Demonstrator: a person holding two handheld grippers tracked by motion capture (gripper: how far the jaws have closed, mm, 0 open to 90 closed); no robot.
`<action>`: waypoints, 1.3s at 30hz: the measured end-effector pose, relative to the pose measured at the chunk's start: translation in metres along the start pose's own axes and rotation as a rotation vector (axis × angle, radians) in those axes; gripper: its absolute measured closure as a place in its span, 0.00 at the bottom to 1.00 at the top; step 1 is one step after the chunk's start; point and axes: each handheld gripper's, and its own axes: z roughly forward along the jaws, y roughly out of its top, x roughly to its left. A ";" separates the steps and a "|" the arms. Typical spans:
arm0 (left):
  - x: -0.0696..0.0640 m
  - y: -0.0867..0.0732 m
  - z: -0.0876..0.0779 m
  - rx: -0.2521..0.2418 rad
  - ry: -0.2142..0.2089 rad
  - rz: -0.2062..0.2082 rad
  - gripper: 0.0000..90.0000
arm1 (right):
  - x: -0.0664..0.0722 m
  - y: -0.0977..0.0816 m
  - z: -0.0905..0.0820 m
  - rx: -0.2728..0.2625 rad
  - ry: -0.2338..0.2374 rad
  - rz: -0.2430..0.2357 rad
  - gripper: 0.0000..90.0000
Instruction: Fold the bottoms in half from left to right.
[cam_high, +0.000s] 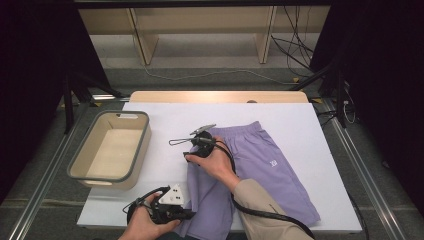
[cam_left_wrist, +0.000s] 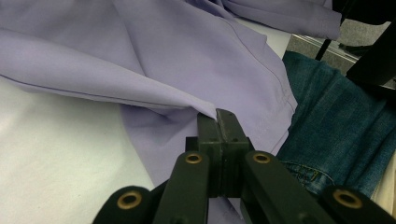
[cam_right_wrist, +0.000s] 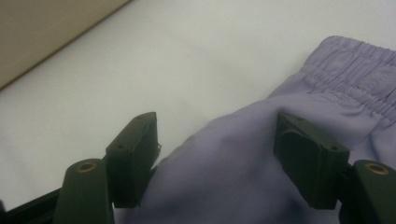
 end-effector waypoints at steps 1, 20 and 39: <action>0.000 0.000 0.000 0.000 0.000 0.000 0.99 | 0.000 0.000 0.001 0.005 -0.002 0.002 0.36; 0.001 0.000 -0.002 -0.012 0.006 -0.004 0.99 | -0.006 0.000 0.005 0.038 -0.050 0.063 0.93; 0.001 0.008 -0.012 -0.113 -0.017 -0.008 0.99 | -0.019 0.013 -0.025 -0.014 -0.036 0.104 1.00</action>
